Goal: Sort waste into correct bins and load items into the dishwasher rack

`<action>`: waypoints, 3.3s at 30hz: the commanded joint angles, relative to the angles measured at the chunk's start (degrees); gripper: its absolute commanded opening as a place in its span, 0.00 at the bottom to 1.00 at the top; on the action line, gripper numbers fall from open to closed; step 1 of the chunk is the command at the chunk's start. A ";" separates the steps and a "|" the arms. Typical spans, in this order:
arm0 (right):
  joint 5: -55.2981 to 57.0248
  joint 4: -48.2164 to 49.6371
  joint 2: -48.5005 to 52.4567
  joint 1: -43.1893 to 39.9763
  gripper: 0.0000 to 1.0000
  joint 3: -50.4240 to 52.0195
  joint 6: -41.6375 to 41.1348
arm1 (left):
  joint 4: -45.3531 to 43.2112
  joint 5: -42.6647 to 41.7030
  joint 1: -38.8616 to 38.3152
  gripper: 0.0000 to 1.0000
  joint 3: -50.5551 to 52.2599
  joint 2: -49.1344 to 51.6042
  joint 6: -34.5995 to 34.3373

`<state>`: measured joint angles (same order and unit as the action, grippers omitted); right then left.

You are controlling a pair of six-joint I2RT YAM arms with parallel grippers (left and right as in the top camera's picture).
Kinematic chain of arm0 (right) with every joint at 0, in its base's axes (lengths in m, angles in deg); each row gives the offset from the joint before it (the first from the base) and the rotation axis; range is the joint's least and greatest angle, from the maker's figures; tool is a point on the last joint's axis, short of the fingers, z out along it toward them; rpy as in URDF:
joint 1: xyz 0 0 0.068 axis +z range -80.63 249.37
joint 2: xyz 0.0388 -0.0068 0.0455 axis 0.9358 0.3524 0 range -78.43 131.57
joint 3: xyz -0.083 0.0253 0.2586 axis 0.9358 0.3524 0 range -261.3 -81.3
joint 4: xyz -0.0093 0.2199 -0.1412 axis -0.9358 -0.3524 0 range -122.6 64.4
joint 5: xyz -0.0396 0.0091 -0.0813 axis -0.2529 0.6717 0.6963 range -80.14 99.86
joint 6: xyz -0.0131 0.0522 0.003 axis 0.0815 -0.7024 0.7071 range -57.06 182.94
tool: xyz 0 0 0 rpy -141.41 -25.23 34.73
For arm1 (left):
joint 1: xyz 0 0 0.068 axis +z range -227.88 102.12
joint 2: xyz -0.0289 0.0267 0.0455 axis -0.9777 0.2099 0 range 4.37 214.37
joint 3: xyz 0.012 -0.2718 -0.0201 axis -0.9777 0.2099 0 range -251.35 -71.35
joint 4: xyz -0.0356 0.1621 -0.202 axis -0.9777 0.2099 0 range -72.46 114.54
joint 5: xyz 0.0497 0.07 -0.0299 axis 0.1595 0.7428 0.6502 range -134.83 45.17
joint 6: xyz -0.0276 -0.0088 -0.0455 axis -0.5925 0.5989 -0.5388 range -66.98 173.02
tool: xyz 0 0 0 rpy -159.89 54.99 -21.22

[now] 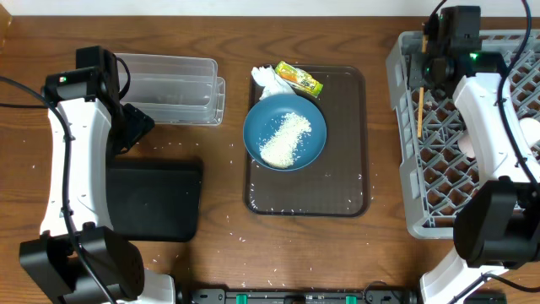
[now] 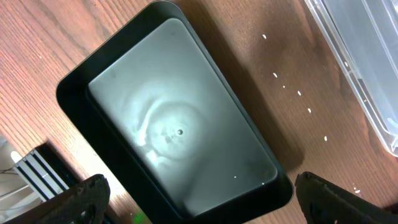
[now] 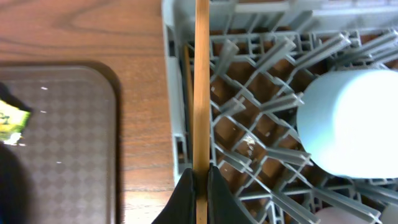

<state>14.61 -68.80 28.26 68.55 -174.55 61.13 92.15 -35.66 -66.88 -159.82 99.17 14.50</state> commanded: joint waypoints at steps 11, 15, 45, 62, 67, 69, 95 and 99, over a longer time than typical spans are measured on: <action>2.95 -0.28 0.50 -1.09 0.46 0.61 0.61 | 0.33 0.44 0.22 0.98 0.13 -0.94 0.35; 1.92 -1.27 0.50 -1.09 0.49 0.59 -1.07 | 0.33 0.44 0.22 0.98 0.13 -0.94 0.35; -2.23 1.95 7.08 1.44 0.01 0.59 -12.66 | 0.33 0.44 0.22 0.98 0.13 -0.94 0.35; -18.53 0.68 -6.14 7.96 0.58 0.59 -10.95 | 0.33 0.46 0.22 0.98 0.13 -0.94 0.35; -22.12 1.01 -5.57 13.86 0.99 0.59 -10.67 | 0.33 0.44 0.22 0.98 0.13 -0.94 0.35; -22.05 1.07 -4.39 16.52 0.99 0.59 -9.22 | 0.33 0.44 0.22 0.98 0.13 -0.94 0.35; -26.56 1.18 -5.95 24.87 0.99 -0.55 -10.19 | 0.33 0.46 0.22 0.98 0.13 -0.94 0.35; -35.30 1.16 -5.81 26.62 0.99 -0.37 -10.16 | 0.33 0.44 0.22 0.98 0.13 -0.94 0.35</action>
<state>-12.73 -67.55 22.64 93.64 -174.24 51.36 92.17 -35.66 -66.88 -159.82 99.17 14.48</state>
